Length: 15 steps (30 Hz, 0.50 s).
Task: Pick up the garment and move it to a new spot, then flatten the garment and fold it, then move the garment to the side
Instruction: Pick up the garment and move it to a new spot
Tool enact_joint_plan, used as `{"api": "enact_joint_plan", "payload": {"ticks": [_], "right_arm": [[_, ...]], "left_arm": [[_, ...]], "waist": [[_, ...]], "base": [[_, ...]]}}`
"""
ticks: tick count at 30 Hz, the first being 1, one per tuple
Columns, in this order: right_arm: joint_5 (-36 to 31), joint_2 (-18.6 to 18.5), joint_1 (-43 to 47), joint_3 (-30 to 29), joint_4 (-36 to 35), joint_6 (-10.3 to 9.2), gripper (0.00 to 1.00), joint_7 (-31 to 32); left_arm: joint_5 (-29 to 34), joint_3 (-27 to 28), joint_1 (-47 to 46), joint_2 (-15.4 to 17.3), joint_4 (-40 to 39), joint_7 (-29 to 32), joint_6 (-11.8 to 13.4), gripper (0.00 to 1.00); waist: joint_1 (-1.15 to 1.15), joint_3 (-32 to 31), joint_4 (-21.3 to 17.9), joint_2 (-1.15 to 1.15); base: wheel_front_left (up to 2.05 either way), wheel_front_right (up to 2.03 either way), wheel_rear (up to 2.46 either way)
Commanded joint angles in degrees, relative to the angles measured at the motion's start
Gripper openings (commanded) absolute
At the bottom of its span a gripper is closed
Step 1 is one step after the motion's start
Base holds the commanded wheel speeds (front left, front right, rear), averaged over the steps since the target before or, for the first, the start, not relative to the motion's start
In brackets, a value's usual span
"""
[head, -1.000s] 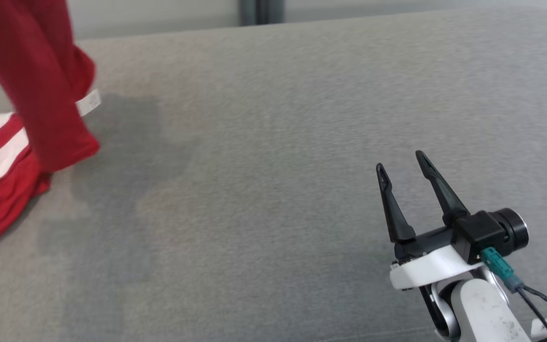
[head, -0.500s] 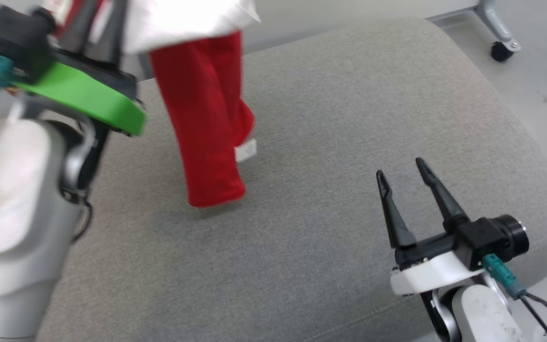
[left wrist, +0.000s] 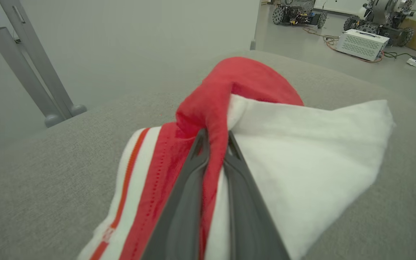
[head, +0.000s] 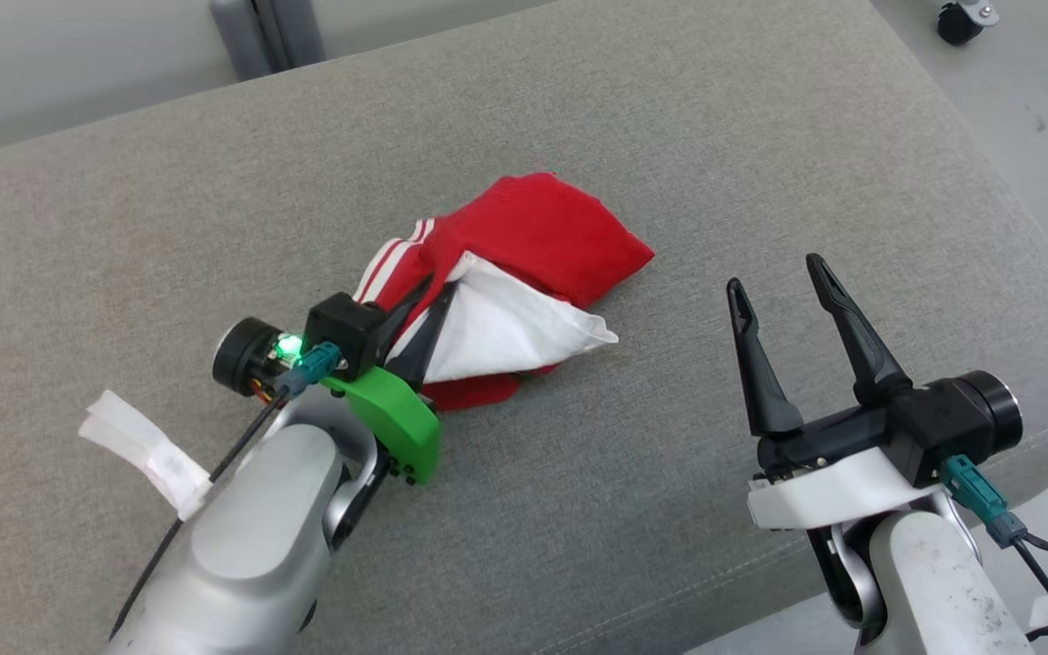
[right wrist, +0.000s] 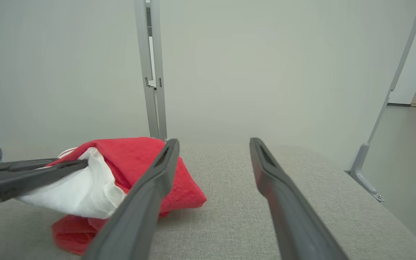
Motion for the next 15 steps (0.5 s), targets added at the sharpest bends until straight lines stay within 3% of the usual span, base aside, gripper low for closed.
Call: {"api": "enact_joint_plan", "payload": {"ticks": [1,3,4,5,9,15], "right_arm": [[0.1,0.0,-0.9,0.2,-0.2,-0.10,1.00,0.0],[0.0,0.0,-1.0,0.2,-0.1,-0.10,1.00,0.0],[-0.3,0.0,-0.9,0.2,0.0,-0.10,1.00,0.0],[-0.4,0.0,-0.8,0.2,0.1,-0.10,1.00,0.0],[-0.8,-0.1,0.4,0.9,0.8,-0.10,1.00,0.0],[-1.5,-0.1,2.4,1.7,2.2,-0.10,1.00,0.0]], "left_arm": [[0.9,-0.4,0.1,-0.8,1.7,-0.7,-0.1,0.00],[1.4,-0.7,-0.5,-1.7,3.9,-1.1,-0.2,0.02],[1.6,-0.7,-0.7,-2.3,5.1,-1.2,-0.2,0.41],[1.7,-0.5,-0.7,-2.6,5.8,-1.4,0.2,1.00],[2.8,2.0,0.9,-3.8,2.6,-1.6,2.2,1.00],[6.0,10.3,11.5,-3.1,-10.8,-1.6,6.7,1.00]], "waist": [[0.00,1.2,0.7,0.00],[0.00,1.4,1.2,0.00],[0.00,1.3,1.7,0.00],[0.00,1.2,2.0,0.00],[0.00,-0.4,4.1,0.00],[0.00,-6.1,8.0,0.00]], "base": [[0.00,0.00,0.00],[0.00,0.00,0.00],[0.00,0.00,0.00],[0.00,0.00,0.00],[0.00,0.00,0.00],[0.00,0.00,0.00]]}}
